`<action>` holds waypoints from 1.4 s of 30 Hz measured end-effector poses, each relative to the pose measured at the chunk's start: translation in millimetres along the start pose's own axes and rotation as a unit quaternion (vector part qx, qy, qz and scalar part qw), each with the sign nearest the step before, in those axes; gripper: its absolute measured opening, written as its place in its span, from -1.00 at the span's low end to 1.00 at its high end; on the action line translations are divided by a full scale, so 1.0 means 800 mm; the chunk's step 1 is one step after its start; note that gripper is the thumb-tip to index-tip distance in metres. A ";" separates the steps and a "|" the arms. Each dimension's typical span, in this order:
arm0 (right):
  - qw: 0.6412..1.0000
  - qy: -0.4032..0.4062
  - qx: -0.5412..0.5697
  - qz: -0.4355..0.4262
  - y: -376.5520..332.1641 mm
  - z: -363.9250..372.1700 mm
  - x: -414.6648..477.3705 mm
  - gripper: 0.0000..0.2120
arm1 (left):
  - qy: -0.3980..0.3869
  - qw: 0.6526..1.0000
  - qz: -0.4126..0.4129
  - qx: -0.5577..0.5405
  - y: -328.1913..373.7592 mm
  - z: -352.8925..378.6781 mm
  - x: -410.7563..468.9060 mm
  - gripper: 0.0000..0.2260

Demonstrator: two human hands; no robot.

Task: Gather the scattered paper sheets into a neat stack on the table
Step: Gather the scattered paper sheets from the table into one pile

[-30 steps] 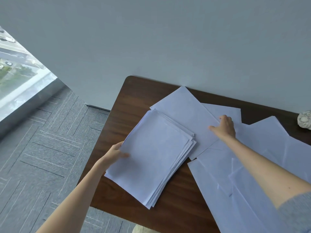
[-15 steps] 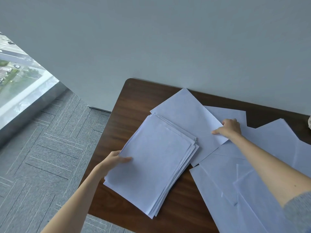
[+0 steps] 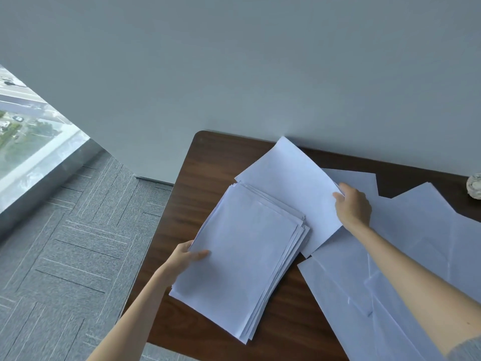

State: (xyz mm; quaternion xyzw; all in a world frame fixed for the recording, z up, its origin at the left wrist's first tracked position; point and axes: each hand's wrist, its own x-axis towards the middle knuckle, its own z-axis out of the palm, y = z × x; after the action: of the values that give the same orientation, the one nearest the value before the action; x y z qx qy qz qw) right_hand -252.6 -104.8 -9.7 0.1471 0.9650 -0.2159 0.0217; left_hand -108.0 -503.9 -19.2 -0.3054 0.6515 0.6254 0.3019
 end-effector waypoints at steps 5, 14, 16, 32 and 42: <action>0.986 0.148 0.081 0.002 -0.017 -0.034 -0.036 -0.76 | 0.019 1.000 0.011 -0.014 -0.015 0.003 -0.002 -0.78; 0.910 0.300 0.245 0.150 -0.015 -0.072 -0.143 -0.79 | 0.013 0.996 -0.010 -0.084 -0.047 0.022 -0.035 -0.73; 0.895 0.290 0.289 0.179 -0.007 -0.062 -0.170 -0.81 | 0.013 0.996 -0.015 -0.087 -0.050 0.024 -0.039 -0.70; 0.876 0.005 0.405 0.261 -0.074 0.091 -0.369 -0.86 | -0.097 0.994 -0.049 0.007 -0.064 0.008 -0.042 -0.49; 0.950 -0.134 0.218 0.179 -0.054 0.098 -0.371 -0.75 | -0.137 0.987 -0.086 -0.004 -0.063 0.007 -0.052 -0.60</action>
State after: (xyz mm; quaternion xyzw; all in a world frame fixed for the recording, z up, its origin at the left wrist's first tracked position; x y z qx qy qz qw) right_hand 16.9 -256.8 -31.3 0.2885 0.8404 -0.4312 0.1570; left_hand -42.7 -499.0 -19.3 -0.2727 0.5725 0.6358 0.4400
